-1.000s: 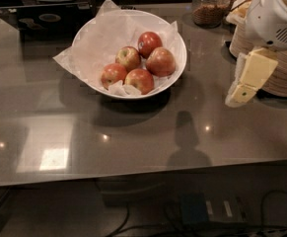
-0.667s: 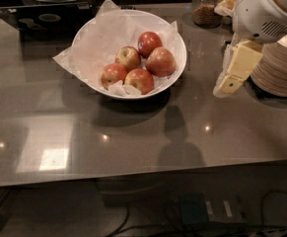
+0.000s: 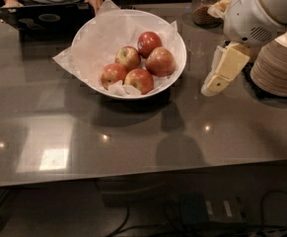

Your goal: Pick apple from white bowl

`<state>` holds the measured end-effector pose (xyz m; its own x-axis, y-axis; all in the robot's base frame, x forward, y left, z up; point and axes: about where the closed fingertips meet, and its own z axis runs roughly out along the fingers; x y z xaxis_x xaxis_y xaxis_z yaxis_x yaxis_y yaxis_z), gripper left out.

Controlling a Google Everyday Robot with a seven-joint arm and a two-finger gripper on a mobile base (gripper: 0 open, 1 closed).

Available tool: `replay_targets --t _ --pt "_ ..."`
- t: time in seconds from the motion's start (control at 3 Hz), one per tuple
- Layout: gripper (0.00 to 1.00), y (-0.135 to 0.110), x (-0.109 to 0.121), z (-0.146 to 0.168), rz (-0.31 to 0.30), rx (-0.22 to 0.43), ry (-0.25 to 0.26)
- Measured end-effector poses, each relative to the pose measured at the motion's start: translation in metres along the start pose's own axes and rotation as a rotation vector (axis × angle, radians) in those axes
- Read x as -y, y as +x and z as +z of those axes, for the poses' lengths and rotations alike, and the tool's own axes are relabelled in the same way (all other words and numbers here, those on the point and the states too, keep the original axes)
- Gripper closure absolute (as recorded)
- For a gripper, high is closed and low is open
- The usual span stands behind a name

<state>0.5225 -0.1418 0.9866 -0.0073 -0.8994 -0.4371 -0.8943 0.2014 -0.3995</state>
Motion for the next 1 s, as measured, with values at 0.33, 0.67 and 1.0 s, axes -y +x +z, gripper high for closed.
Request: replay_targets --t 0.33,0.67,1.0 --pt "0.0 -0.009 0.009 0.019 0.016 0.058 0.007" --pt "0.03 -0.012 0.014 0.031 0.033 0.085 0.01" --pt "0.12 -0.015 0.019 0.037 0.038 0.105 0.014"
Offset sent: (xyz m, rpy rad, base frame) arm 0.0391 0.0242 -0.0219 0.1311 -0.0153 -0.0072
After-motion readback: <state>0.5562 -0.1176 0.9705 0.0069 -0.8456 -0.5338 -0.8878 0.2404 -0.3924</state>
